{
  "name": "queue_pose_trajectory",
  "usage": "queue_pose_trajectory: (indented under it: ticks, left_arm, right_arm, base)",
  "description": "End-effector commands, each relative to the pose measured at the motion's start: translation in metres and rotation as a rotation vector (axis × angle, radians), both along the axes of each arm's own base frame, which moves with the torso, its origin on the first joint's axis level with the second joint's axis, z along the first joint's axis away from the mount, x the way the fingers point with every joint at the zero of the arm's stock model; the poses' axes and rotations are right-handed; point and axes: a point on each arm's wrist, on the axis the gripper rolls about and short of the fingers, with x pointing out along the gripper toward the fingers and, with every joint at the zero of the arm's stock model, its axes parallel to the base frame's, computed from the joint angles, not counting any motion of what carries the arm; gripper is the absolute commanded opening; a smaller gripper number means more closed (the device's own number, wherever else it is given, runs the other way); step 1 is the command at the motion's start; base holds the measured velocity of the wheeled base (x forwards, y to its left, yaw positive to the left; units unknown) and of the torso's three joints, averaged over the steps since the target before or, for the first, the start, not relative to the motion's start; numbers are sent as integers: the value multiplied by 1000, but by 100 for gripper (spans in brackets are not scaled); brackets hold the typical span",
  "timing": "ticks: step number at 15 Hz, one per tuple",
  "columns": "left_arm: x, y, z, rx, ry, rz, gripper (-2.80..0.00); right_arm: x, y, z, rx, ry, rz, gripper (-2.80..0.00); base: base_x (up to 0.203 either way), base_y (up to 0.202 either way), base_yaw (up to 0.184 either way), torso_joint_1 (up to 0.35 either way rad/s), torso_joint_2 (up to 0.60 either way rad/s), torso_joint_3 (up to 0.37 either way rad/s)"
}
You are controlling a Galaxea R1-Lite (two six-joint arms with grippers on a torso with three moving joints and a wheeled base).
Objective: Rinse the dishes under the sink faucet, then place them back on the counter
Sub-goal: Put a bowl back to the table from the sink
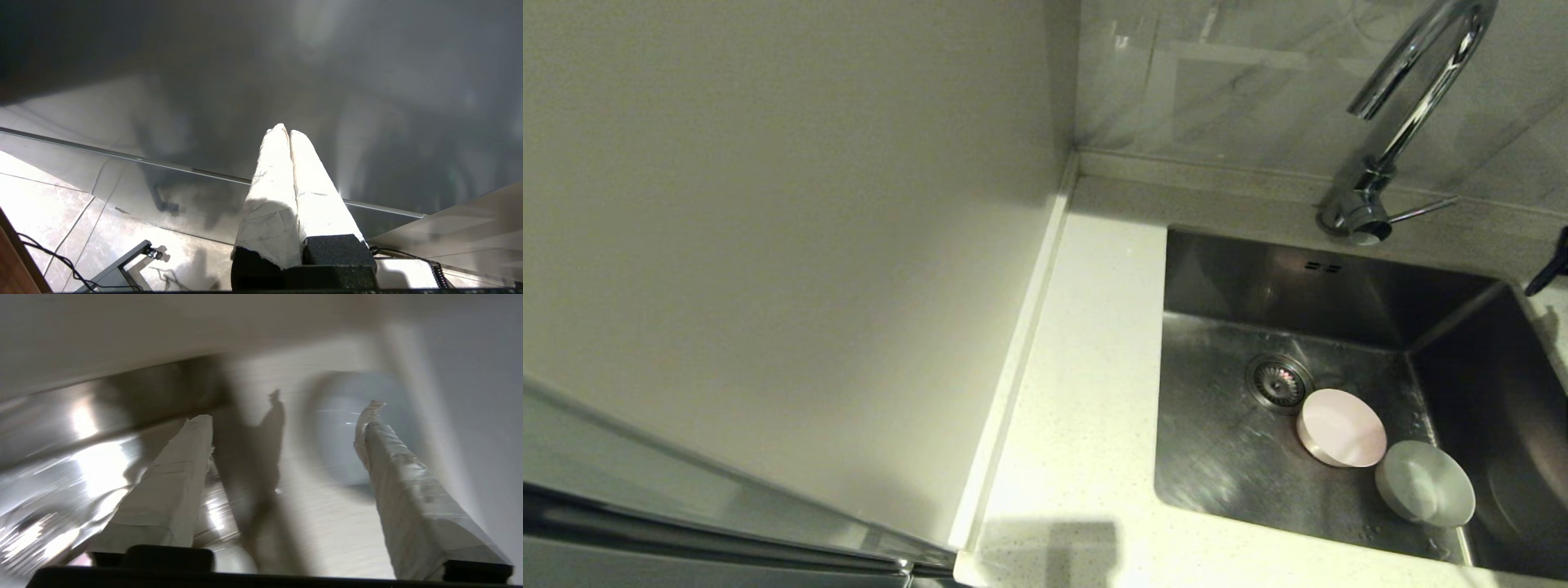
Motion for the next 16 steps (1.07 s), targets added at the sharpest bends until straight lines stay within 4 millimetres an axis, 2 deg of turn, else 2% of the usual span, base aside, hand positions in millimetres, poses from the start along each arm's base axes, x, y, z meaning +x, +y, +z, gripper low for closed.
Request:
queue_pose_trajectory:
  ticks: [1, 2, 4, 8, 11, 16]
  left_arm:
    - [0, 0, 0, 0, -3, 0, -280]
    - [0, 0, 0, 0, -3, -1, -280]
    - [0, 0, 0, -1, -3, 0, -280]
    - [0, 0, 0, -1, -3, 0, -280]
    - [0, 0, 0, -1, -3, -1, -280]
    - [0, 0, 0, -1, -4, 0, -280]
  right_arm:
    - [-8, 50, 4, -1, -1, 135, 0]
    - [-7, 68, -8, 13, 42, 189, 0]
    - [-7, 88, -41, 47, 149, 246, 0]
    - [3, 100, -114, 129, 370, 258, 0]
    - [12, 115, -142, 173, 436, 272, 0]
    - [29, 143, -173, 177, 484, 335, 0]
  base:
    - [0, 0, 0, 0, 0, 0]
    - [0, 0, 0, 0, 0, 0]
    - [0, 0, 0, 0, 0, 0]
    - [0, 0, 0, 0, 0, 0]
    - [0, 0, 0, 0, 0, 0]
    - [0, 0, 0, 0, 0, 0]
